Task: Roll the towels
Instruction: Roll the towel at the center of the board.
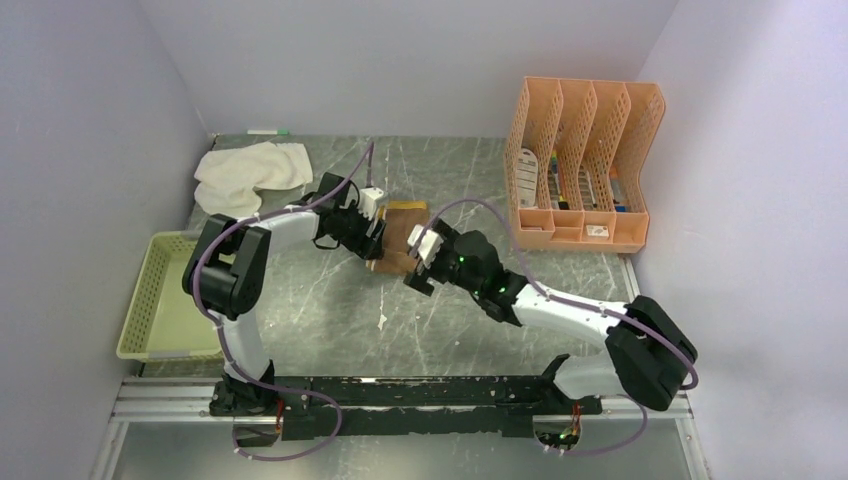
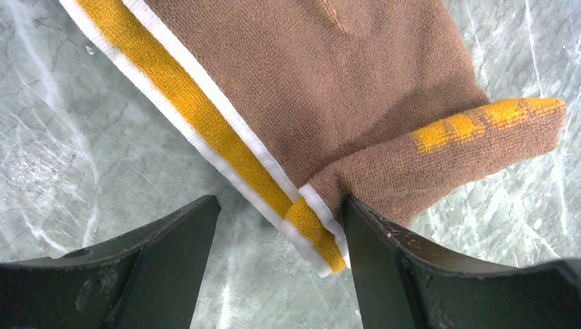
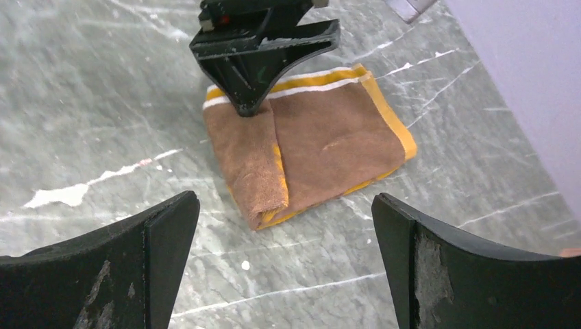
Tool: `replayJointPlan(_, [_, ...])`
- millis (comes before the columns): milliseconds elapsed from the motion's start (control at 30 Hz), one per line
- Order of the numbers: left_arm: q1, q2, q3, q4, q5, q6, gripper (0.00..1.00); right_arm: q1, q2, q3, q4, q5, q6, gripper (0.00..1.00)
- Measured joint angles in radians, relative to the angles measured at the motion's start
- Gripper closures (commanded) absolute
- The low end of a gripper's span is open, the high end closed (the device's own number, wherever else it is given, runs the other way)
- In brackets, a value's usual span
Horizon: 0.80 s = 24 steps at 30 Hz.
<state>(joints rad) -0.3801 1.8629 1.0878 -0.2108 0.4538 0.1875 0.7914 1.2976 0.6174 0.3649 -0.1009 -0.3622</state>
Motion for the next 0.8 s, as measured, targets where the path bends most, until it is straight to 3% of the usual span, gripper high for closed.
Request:
replayJointPlan(300, [0.006,0.021,0.036,-0.044,0.04,0.004,0.19,0.129,0.142,0.042,-0.037,0.09,-0.266,0.07])
replayJointPlan(600, [0.014,0.053,0.076,-0.076,0.105,0.007,0.18,0.167,0.356,0.128,-0.076,0.162,-0.396,0.07])
replayJointPlan(800, [0.024,0.061,0.083,-0.085,0.13,0.006,0.18,0.185,0.443,0.173,-0.032,0.219,-0.436,0.12])
